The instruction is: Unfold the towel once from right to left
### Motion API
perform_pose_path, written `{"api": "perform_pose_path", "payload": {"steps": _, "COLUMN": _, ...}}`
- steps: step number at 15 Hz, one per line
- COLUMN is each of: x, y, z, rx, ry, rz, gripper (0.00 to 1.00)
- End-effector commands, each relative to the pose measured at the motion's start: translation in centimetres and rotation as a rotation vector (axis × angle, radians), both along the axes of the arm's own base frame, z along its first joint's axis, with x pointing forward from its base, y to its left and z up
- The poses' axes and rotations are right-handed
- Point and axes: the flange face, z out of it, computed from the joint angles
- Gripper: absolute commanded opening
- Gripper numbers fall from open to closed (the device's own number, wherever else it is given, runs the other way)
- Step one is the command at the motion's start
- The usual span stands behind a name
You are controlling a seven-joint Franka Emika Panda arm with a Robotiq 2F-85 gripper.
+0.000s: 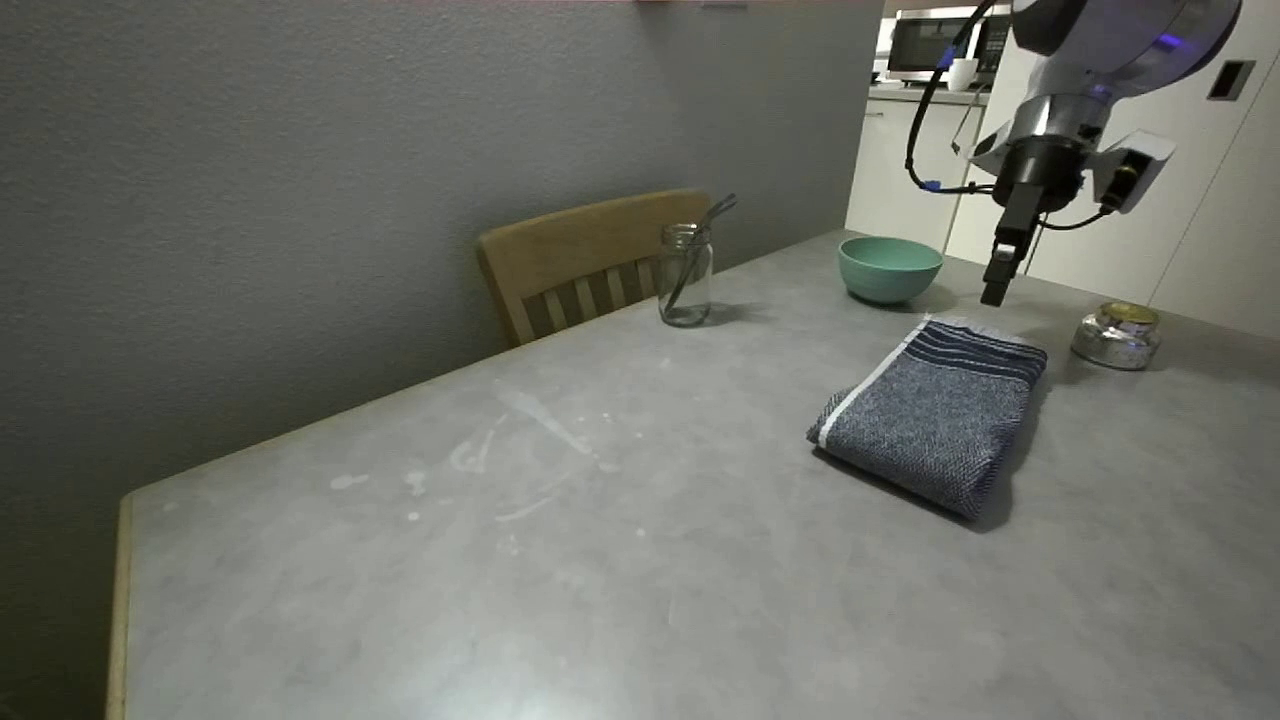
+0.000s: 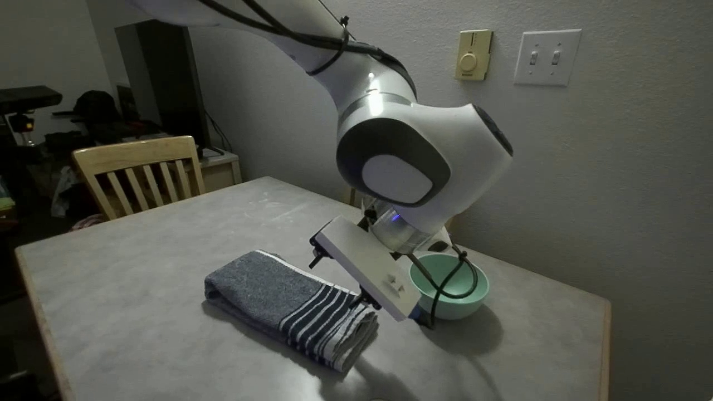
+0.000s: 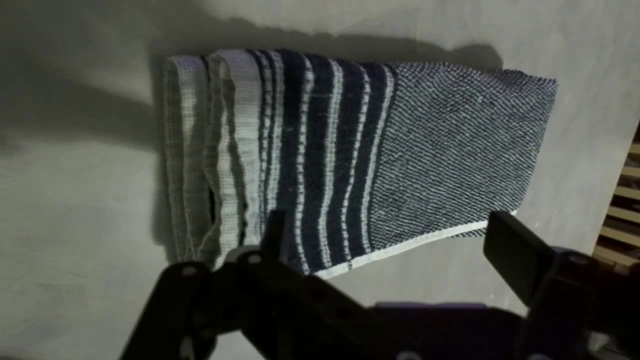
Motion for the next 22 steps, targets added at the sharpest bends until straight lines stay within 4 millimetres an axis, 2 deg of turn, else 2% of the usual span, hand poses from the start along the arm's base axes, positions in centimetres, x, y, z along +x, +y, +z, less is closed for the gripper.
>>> {"api": "perform_pose_path", "payload": {"steps": 1, "x": 1.2, "y": -1.8, "z": -2.1, "rx": -0.128, "ry": 0.051, "rz": -0.007, "gripper": 1.00}}
{"api": "perform_pose_path", "payload": {"steps": 5, "x": 2.0, "y": -3.0, "z": -3.3, "rx": -0.208, "ry": 0.065, "rz": -0.034, "gripper": 1.00}}
{"api": "perform_pose_path", "payload": {"steps": 10, "x": 2.6, "y": -2.8, "z": -4.8, "rx": -0.108, "ry": 0.064, "rz": -0.052, "gripper": 1.00}}
{"api": "perform_pose_path", "payload": {"steps": 15, "x": 2.1, "y": -3.9, "z": -7.2, "rx": -0.023, "ry": 0.109, "rz": -0.090, "gripper": 1.00}}
{"api": "perform_pose_path", "payload": {"steps": 17, "x": 2.0, "y": -4.4, "z": -7.6, "rx": -0.019, "ry": 0.135, "rz": -0.114, "gripper": 1.00}}
{"api": "perform_pose_path", "payload": {"steps": 22, "x": 2.8, "y": -4.4, "z": -5.2, "rx": -0.076, "ry": 0.148, "rz": -0.175, "gripper": 1.00}}
